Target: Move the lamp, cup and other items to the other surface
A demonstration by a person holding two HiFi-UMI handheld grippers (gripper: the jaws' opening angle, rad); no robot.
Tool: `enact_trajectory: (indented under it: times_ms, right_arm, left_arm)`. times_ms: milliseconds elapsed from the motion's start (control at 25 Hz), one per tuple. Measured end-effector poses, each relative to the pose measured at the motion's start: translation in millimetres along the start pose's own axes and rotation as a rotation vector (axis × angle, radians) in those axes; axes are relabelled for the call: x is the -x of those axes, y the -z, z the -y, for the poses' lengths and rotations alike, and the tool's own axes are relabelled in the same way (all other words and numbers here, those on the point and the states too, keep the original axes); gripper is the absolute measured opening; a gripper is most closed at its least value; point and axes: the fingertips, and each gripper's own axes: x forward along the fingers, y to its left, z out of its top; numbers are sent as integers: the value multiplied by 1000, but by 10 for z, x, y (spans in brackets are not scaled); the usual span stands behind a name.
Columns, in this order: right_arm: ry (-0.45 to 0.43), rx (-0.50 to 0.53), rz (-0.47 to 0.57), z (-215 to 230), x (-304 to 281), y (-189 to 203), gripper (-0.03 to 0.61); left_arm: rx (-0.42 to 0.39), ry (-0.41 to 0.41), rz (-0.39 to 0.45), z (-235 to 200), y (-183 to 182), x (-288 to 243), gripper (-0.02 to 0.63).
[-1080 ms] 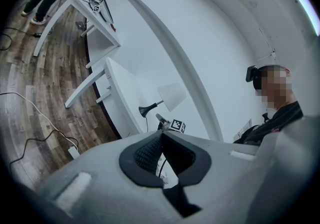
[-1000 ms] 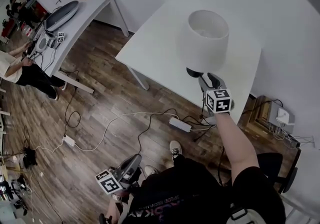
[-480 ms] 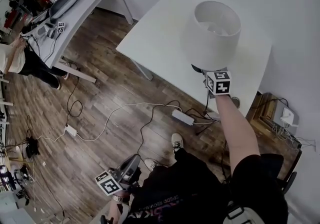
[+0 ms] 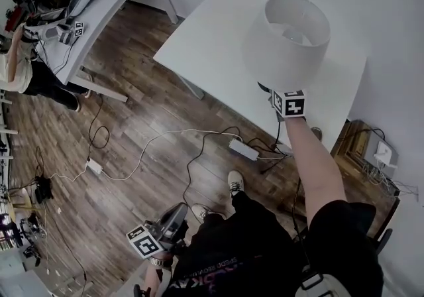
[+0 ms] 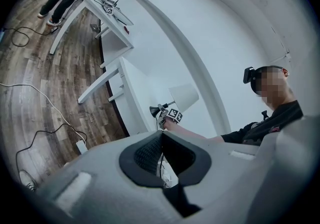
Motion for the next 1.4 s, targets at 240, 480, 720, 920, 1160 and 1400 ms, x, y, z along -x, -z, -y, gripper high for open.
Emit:
enact_trajectory:
  times_ms: [240,480,720,920,1160,1400]
  right_arm:
    - [-6,2,-5,4,-13,2,170]
    - [10,8,-12,16,-30,0,169]
    - [33,14,1,28,34,11,167]
    - [42,9,20,41,133,5,166]
    - [38,4,52,39,293,-60,166]
    - [43,6,65,51,516,-104,167]
  left_arm:
    - [13,-8,1,-53,-1,21,-5]
    - [16,-4,-2,-60,-30,-7,-5]
    - [20,-16,23,-60,-22,55,-5]
    - [21,-9,19,-63,-1,28,-5]
    - [14,11,-2,-47,35,-28,-5]
    - [1,36,-27,-13,13,-40,-5]
